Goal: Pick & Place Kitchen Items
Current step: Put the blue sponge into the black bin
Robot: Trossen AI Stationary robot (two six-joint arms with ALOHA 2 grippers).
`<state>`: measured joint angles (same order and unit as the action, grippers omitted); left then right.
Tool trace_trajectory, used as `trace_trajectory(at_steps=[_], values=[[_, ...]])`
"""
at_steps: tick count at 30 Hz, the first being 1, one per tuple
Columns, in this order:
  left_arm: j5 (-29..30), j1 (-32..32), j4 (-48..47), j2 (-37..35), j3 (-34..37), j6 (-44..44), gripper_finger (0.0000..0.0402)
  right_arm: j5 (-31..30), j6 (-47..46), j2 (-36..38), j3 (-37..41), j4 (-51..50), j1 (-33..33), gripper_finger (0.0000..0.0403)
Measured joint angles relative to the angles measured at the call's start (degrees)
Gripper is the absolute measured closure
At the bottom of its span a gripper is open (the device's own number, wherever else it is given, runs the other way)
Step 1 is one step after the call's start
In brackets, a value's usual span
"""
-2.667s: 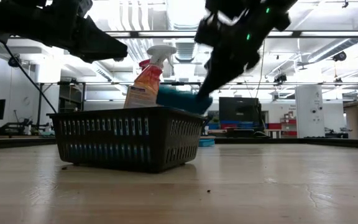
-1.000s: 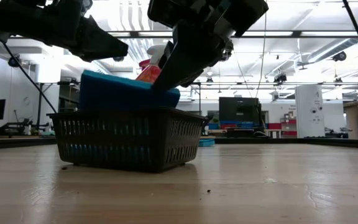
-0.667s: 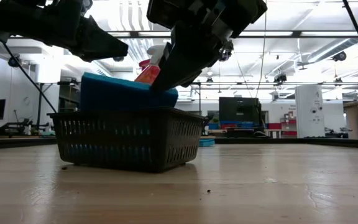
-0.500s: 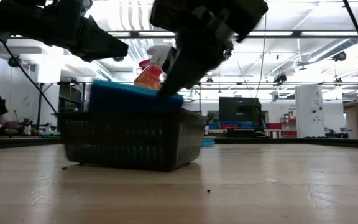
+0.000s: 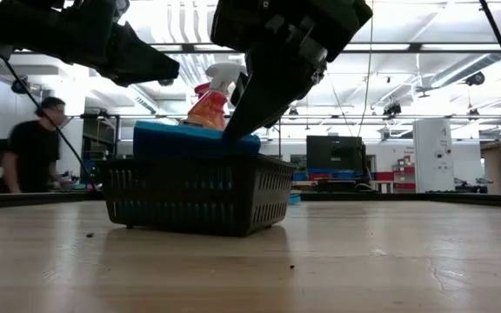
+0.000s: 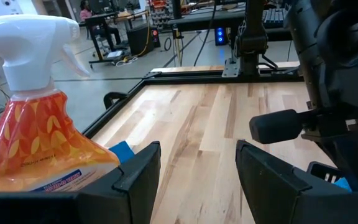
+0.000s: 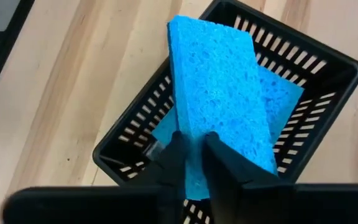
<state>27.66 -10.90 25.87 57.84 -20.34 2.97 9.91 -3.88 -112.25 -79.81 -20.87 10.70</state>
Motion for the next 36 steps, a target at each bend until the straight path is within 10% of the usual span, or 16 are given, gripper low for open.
trace_trajectory(at_steps=[14, 23, 30, 36], values=[[0.0, 0.0, -0.18, 0.0, 0.0, 0.16, 0.0192, -2.59, 1.17, 0.45, -0.51, -0.55, 0.96, 0.0112], [-0.01, 0.0, -0.39, -0.02, 0.0, 0.14, 0.0192, -7.49, 7.43, 5.07, 1.04, 11.52, 4.51, 0.0101], [-0.2, 0.0, -0.42, -0.02, 0.02, -0.01, 0.0192, -5.46, 8.61, 9.13, 14.38, 40.27, 3.87, 0.0101], [-0.22, 0.0, -0.43, -0.02, 0.05, -0.03, 0.0192, -10.3, 8.13, 15.32, 24.07, 43.99, 0.23, 0.0101]])
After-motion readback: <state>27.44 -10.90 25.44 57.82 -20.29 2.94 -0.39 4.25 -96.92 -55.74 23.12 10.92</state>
